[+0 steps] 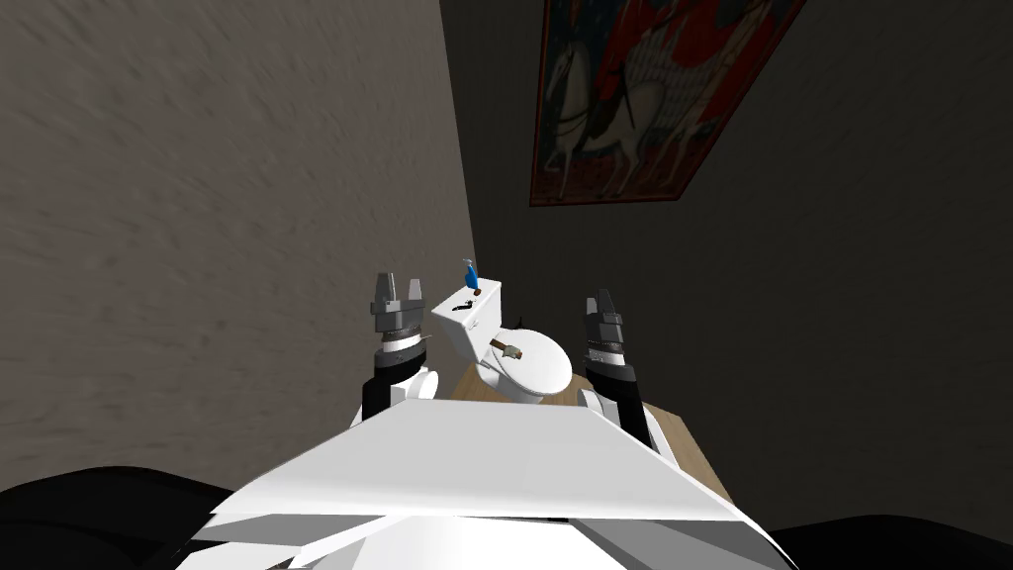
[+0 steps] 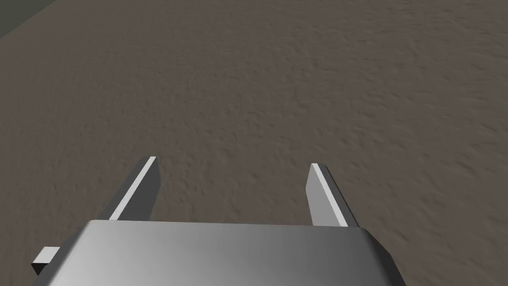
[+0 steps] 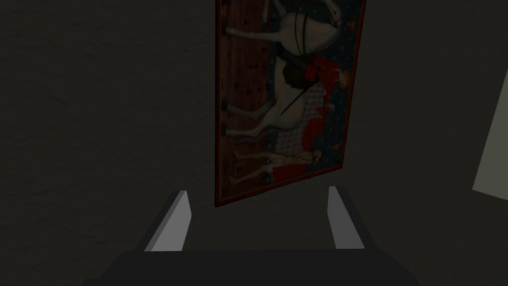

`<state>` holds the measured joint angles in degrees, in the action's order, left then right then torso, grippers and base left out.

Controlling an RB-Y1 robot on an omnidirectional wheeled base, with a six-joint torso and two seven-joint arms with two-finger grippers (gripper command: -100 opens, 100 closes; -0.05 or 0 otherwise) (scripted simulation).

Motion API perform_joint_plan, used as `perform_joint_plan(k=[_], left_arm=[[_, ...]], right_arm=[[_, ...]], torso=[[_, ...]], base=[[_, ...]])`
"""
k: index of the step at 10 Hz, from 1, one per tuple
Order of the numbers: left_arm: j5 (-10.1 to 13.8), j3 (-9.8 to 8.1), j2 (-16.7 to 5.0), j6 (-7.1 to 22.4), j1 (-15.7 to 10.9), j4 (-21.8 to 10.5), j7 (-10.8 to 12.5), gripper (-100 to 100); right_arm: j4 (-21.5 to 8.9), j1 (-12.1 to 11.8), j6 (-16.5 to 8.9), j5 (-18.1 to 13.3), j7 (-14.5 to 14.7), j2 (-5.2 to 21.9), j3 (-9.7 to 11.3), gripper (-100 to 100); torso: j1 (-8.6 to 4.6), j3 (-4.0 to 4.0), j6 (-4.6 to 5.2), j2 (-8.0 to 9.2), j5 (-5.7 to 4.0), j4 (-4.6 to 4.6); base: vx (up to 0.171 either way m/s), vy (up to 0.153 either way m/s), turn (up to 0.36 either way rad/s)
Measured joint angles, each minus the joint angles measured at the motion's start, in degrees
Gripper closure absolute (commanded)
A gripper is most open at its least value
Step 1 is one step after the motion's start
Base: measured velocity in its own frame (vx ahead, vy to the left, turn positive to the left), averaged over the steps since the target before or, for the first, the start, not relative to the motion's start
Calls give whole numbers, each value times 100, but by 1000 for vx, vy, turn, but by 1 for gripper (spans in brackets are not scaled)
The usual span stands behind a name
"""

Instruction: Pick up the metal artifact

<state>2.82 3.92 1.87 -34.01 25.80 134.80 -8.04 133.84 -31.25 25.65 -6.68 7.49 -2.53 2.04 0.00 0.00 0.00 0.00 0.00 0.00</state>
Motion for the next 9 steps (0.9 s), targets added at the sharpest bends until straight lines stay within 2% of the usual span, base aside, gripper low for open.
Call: perform_joint_plan(k=[3, 5, 9], left_arm=[[150, -1, -426, 203, -154, -173, 83, -100], [299, 41, -734, 432, -408, -494, 160, -100], [589, 54, -1164, 909, -752, -874, 330, -100]], right_arm=[[0, 0, 0, 0, 0, -1, 1, 0], [0, 0, 0, 0, 0, -1, 1, 0], [0, 0, 0, 0, 0, -1, 1, 0]], torso=[[-18, 6, 0, 10, -4, 2], [-31, 5, 1, 10, -7, 2], [-23, 6, 1, 11, -6, 3]], base=[[-29, -56, 26], [-33, -72, 26], [-37, -62, 28]])
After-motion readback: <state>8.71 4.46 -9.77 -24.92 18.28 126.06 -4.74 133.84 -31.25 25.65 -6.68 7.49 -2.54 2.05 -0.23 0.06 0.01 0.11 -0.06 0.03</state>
